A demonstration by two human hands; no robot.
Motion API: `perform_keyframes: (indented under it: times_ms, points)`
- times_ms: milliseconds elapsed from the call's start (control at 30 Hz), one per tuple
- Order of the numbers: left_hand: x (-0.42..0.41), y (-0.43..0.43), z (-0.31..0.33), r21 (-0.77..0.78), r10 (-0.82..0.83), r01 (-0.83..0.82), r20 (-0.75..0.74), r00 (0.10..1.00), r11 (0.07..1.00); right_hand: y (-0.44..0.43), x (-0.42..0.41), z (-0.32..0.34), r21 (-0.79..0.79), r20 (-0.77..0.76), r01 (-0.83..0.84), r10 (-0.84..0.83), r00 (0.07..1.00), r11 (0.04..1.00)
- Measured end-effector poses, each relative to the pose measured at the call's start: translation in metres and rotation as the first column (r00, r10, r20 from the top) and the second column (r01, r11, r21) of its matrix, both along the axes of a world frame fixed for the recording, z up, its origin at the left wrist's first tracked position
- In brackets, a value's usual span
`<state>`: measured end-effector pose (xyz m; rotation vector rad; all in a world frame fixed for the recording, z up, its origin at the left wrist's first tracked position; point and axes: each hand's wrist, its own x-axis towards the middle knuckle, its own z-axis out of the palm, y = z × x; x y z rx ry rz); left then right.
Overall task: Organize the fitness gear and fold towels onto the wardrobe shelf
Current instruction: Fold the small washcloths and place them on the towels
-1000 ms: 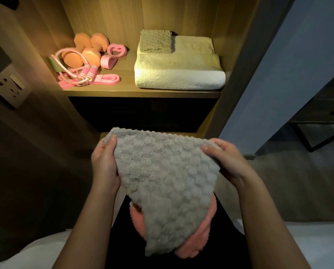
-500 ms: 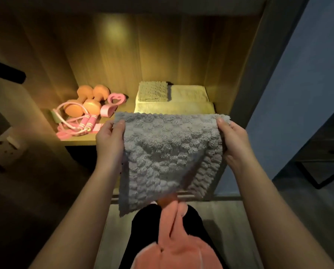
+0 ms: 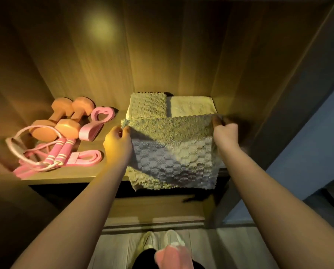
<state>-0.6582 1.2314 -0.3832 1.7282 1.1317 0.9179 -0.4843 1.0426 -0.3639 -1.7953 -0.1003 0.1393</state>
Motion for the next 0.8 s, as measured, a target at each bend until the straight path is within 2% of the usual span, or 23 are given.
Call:
perform_keyframes:
  times_ms: [67,133,233,300,367,433,533,633,667,733,800]
  points:
    - [0.016,0.008,-0.005,0.052,0.000,0.001,-0.022,1.000,0.999,0.014,0.019,-0.007,-0.159,0.090,-0.018,0.033,0.995,0.987]
    - [0.027,0.015,-0.010,0.171,-0.014,0.031,-0.099,0.995,0.985,0.022,0.033,-0.016,-0.346,0.145,-0.041,0.097,0.985,0.937]
    - [0.036,0.028,-0.016,0.321,0.023,0.106,-0.376,0.926,0.941,0.027,0.044,-0.035,-0.534,0.153,-0.066,0.173,0.973,0.843]
    - [0.039,0.032,-0.018,0.315,0.049,0.146,-0.535,0.843,0.938,0.028,0.046,-0.044,-0.621,0.188,-0.043,0.202,0.961,0.783]
    - [0.042,0.034,-0.015,0.287,0.056,0.153,-0.607,0.793,0.946,0.030,0.044,-0.050,-0.663,0.239,0.000,0.212,0.948,0.749]
    - [0.046,0.029,-0.009,0.356,0.055,0.250,-0.664,0.746,0.900,0.030,0.042,-0.051,-0.683,0.266,0.025,0.216,0.939,0.730]
    - [0.059,0.003,-0.005,0.409,-0.079,0.525,-0.728,0.681,0.746,0.032,0.040,-0.049,-0.703,0.271,0.032,0.227,0.935,0.710]
    - [0.070,-0.033,-0.019,0.342,-0.254,0.780,-0.812,0.526,0.524,0.031,0.040,-0.048,-0.703,0.271,0.030,0.229,0.935,0.710]
    - [0.071,-0.038,-0.023,0.307,-0.290,0.814,-0.824,0.486,0.492,0.031,0.040,-0.048,-0.699,0.271,0.027,0.230,0.935,0.714]
    - [0.062,-0.031,-0.028,0.262,-0.288,0.835,-0.853,0.435,0.484,0.031,0.042,-0.049,-0.691,0.274,0.027,0.228,0.934,0.722]
    - [0.047,-0.011,-0.031,0.273,-0.231,0.817,-0.870,0.435,0.508,0.031,0.042,-0.051,-0.691,0.278,0.032,0.225,0.934,0.722]
